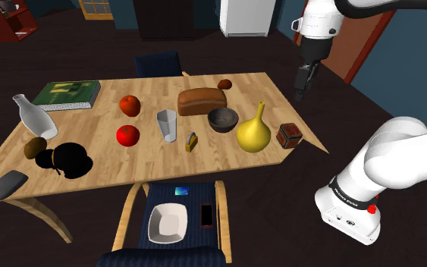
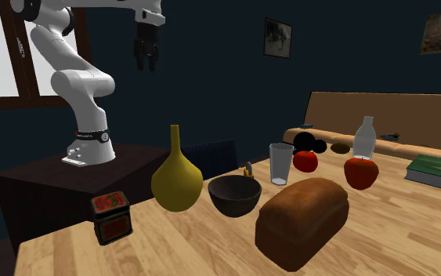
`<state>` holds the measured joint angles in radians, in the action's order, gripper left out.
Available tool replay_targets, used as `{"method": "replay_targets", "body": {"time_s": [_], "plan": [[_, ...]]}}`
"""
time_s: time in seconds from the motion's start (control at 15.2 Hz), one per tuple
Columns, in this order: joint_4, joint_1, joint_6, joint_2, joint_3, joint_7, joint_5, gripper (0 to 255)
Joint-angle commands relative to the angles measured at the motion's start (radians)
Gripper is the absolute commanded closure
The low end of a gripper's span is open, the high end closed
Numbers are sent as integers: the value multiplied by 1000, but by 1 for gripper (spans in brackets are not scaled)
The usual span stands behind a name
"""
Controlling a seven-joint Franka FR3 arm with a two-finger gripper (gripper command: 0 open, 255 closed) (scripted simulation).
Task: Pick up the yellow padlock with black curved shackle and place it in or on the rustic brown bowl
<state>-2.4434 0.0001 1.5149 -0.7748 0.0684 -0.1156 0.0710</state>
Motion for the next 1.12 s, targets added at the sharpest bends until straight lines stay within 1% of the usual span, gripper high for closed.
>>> {"method": "replay_targets", "body": {"time_s": [0.0, 0.33, 0.59, 0.86, 1.06], "plan": [[0, 0, 0, 0, 0, 0, 0, 0], [-47, -5, 165, 105, 79, 142, 69, 0], [-57, -12, 301, 219, 140, 251, 110, 0], [-41, -24, 435, 355, 196, 359, 134, 0], [-14, -34, 531, 468, 233, 443, 136, 0]]}}
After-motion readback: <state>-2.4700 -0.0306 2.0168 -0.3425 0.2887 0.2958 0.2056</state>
